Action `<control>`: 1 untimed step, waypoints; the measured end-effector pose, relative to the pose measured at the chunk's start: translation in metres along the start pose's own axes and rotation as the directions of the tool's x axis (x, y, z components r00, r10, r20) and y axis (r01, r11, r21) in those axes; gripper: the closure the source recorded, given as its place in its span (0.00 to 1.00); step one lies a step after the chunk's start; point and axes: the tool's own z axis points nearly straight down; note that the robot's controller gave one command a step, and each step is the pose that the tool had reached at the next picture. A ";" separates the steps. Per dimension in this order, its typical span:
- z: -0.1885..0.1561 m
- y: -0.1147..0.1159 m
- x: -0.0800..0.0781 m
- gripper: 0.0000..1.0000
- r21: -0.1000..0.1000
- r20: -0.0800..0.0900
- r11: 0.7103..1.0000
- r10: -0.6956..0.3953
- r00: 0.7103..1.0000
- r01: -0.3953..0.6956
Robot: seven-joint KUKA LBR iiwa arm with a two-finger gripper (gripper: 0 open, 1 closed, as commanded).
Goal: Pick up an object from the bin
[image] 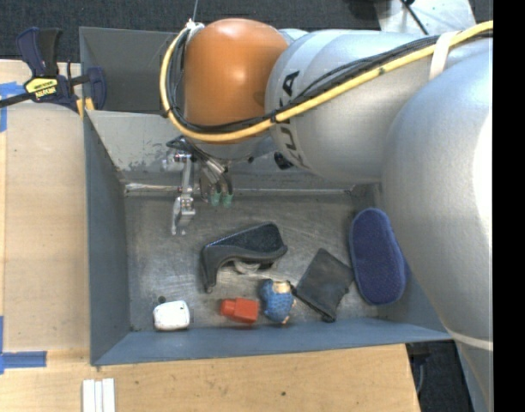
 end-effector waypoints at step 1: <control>0.103 -0.087 -0.020 0.00 0.000 0.001 0.968 -0.253 0.968 0.253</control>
Offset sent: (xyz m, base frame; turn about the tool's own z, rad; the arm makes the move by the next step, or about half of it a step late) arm 0.0184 -0.0847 -0.1020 -0.2592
